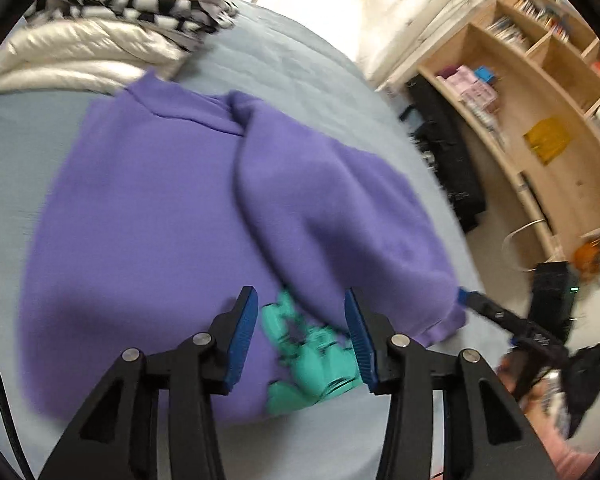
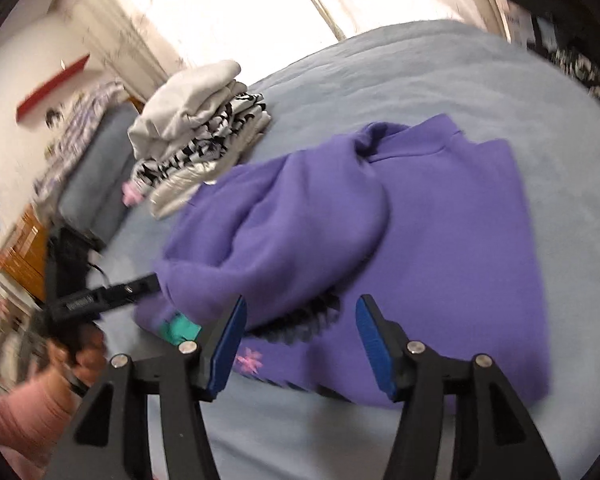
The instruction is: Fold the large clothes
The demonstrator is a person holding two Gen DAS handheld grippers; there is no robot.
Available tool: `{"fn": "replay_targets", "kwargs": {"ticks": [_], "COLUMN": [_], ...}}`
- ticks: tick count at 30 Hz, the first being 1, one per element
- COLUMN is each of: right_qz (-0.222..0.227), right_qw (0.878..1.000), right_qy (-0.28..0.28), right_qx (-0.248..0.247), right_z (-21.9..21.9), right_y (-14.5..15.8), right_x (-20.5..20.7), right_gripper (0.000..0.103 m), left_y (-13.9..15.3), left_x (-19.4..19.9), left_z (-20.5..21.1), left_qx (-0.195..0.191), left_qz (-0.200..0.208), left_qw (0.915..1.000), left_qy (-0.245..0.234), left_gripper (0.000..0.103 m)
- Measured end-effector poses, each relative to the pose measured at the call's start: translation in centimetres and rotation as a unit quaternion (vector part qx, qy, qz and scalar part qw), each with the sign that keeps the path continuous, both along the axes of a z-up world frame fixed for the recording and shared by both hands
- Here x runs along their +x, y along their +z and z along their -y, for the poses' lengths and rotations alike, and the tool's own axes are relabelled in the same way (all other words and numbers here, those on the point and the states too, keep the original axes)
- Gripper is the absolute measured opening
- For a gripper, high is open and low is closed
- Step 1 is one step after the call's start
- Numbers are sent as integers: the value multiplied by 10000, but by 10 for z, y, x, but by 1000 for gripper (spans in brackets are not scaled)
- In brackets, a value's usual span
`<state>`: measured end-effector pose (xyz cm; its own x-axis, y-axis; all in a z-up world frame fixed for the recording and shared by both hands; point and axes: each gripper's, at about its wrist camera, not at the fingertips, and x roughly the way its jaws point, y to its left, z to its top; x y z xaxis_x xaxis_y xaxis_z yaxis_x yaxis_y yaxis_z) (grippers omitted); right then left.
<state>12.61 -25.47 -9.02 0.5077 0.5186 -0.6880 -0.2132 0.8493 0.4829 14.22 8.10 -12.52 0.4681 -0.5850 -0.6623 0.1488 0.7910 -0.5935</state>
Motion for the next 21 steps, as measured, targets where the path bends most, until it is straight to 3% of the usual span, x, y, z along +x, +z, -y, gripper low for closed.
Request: {"fn": "replay_targets", "kwargs": {"ticks": [6, 11, 12, 13, 14, 15, 17, 21], "right_qz": [-404, -497, -449, -417, -365, -304, -260, -349], "right_qw": [9982, 9940, 9939, 9942, 9952, 9961, 9973, 9960], "right_qy": [-69, -211, -243, -268, -318, -310, -392, -777], "right_qx": [441, 951, 975, 954, 847, 762, 564, 263], "right_z": [-10, -18, -20, -22, -26, -30, -34, -37], "right_y": [-28, -44, -44, -42, -39, -35, -27, -11], "right_x": [24, 38, 40, 41, 42, 41, 39, 22], "right_gripper": [57, 57, 57, 57, 51, 34, 19, 15], "left_y": [-23, -35, -36, -35, -33, -30, -19, -7], "left_x": [25, 36, 38, 39, 39, 39, 36, 24], "left_z": [18, 21, 20, 20, 21, 20, 18, 19], "left_qx": [-474, -842, -937, -994, -941, -827, -408, 639], "left_qz": [-148, -126, -136, -114, -132, -162, -324, -887], "left_qw": [9986, 9963, 9952, 9942, 9940, 9938, 9917, 9809], "left_qy": [-155, 137, 259, 394, 538, 724, 1174, 1607], "left_gripper": [45, 45, 43, 23, 12, 8, 6, 5]}}
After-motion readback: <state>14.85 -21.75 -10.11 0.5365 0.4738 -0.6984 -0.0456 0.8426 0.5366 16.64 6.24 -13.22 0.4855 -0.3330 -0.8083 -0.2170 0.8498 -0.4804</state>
